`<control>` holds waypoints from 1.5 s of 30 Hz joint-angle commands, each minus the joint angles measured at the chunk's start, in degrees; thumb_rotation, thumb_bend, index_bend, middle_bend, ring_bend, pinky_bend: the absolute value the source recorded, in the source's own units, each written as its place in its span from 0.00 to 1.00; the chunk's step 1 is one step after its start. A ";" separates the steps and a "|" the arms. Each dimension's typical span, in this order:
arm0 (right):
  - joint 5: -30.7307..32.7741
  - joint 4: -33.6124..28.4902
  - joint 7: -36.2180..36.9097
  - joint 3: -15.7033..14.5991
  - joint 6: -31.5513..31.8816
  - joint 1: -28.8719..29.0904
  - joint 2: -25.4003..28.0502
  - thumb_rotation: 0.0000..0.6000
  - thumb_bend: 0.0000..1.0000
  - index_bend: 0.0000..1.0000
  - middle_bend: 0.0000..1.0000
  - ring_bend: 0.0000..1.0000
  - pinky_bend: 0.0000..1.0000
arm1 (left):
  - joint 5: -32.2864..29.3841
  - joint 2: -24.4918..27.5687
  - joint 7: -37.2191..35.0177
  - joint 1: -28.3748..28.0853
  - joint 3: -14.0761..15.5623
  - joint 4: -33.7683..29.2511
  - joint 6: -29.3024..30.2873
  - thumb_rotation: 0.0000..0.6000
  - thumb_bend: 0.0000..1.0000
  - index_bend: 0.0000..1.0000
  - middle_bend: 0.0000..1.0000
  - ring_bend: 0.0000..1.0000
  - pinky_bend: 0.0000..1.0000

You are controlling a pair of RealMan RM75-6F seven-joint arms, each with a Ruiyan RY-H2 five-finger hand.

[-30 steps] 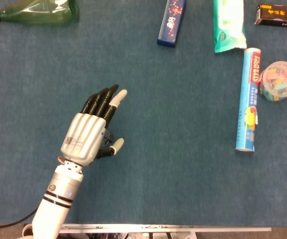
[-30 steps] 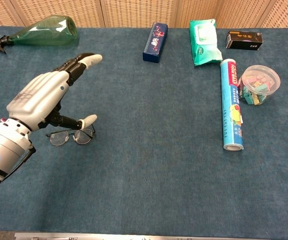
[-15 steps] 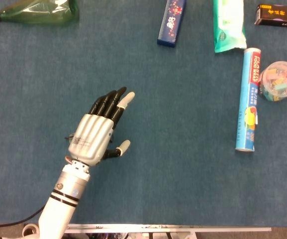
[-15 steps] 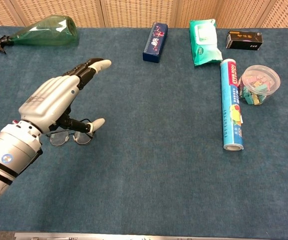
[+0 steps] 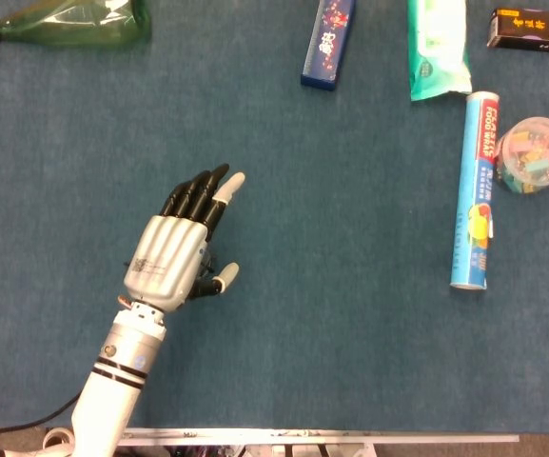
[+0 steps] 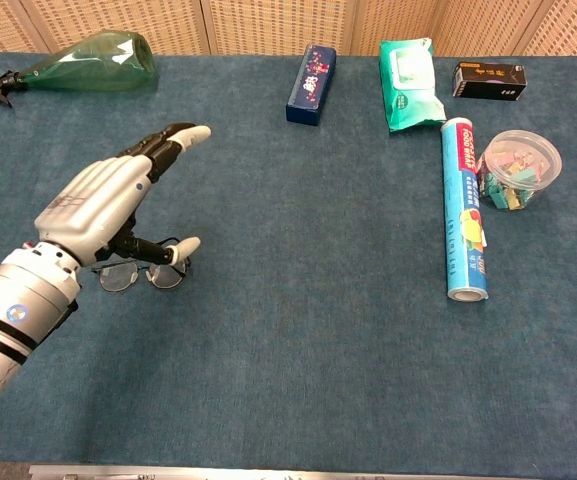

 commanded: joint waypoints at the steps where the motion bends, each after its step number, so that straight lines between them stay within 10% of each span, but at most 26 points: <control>1: -0.04 -0.01 -0.02 0.01 0.01 0.00 -0.03 1.00 0.02 0.43 0.40 0.30 0.58 | -0.17 0.04 0.01 0.02 0.00 0.14 -0.01 1.00 0.25 0.01 0.00 0.00 0.09; 45: -0.45 0.03 -0.74 -0.19 -0.54 0.16 -0.38 1.00 0.02 0.43 0.40 0.30 0.58 | -4.42 0.67 -2.10 0.90 0.17 0.98 0.04 1.00 0.25 0.01 0.00 0.00 0.09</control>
